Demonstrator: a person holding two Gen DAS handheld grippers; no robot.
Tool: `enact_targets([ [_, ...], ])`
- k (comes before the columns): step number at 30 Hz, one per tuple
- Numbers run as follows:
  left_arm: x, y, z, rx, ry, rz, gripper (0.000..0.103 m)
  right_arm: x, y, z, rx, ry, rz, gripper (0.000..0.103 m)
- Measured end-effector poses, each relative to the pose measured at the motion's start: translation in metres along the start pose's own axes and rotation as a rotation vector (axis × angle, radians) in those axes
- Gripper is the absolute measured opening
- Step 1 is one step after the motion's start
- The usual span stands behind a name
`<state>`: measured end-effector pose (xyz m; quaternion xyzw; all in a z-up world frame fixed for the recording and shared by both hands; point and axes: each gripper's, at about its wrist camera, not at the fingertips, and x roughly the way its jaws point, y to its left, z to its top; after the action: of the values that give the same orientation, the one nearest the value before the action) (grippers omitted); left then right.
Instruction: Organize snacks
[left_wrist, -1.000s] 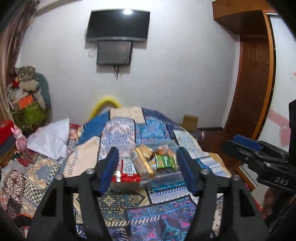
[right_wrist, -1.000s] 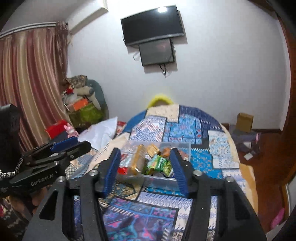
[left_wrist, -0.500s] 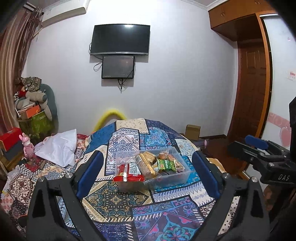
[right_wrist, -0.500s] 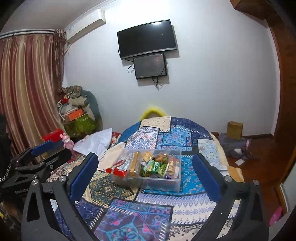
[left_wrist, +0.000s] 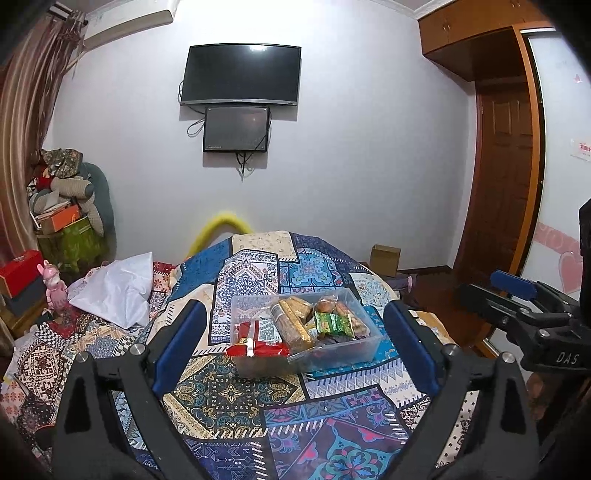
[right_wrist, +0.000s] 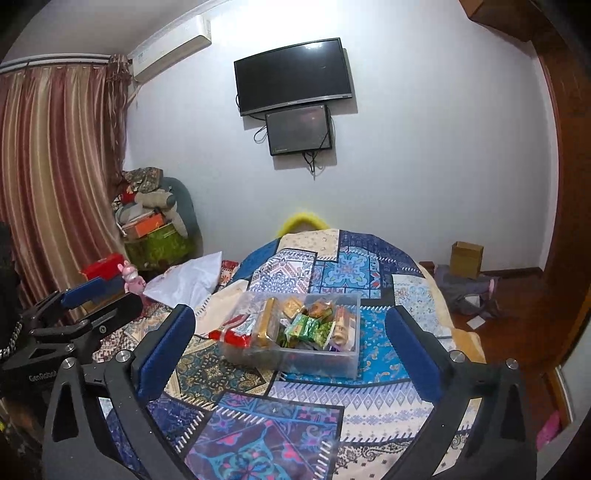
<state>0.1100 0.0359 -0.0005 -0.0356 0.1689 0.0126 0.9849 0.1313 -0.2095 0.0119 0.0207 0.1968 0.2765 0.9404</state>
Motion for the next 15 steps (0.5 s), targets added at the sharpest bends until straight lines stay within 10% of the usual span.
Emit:
enact_targets([
  [15, 0.0027, -0.0024, -0.0029, 0.007, 0.007, -0.001, 0.100, -0.0003, -0.0030, -0.0003, 0.007, 0.002, -0.002, 0.103],
])
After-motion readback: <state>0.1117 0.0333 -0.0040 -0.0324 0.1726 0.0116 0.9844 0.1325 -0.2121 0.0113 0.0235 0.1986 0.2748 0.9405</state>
